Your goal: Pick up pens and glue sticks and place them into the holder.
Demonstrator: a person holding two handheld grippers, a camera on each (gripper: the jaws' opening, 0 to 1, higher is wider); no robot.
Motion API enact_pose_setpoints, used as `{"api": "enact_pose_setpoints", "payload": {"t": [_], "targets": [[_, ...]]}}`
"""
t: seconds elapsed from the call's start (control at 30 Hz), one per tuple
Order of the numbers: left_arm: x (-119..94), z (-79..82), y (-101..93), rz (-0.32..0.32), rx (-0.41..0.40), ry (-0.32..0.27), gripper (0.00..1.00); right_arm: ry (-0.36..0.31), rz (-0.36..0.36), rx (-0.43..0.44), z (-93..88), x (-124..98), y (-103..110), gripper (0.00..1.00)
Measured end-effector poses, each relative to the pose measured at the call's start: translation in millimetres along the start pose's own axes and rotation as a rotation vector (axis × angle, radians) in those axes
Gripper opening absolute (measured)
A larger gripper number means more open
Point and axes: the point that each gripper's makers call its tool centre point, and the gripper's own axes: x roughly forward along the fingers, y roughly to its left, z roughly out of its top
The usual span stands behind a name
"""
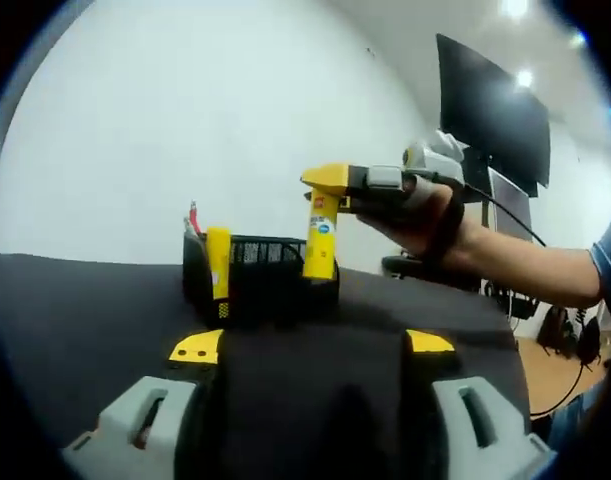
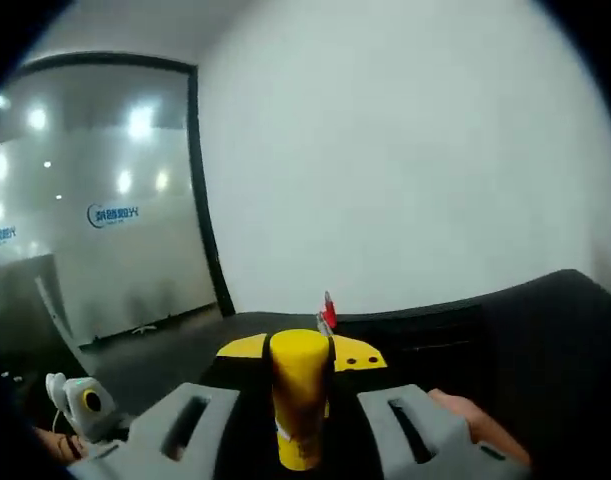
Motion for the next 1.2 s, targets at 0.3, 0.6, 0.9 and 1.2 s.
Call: {"api": "enact_pose_setpoints", "payload": {"t": [0.3, 0.6, 0.9, 1.2], "targets": [[2.1, -6.3, -8.3, -0.024, 0.051, 0.03, 0.7, 0.0, -0.009, -0.086, -3.1, 28.7, -1.0, 0.19], [2.5, -4.9, -7.6, -0.025, 0.034, 0.021, 0.71, -0.025, -0.025, -0.17, -8.8, 42.0, -2.7, 0.19], [3.6, -11.1, -2.6, -0.009, 0.06, 0.051, 0.74, -0.049, -0.028, -0.175, -10.6, 51.0, 4.8, 0.19], [10.4, -15.2, 24.3, 0.004, 0.053, 0.072, 0.76, -0.07, -0.04, -0.184, -8.3, 57.1, 0.1, 0.19]]}}
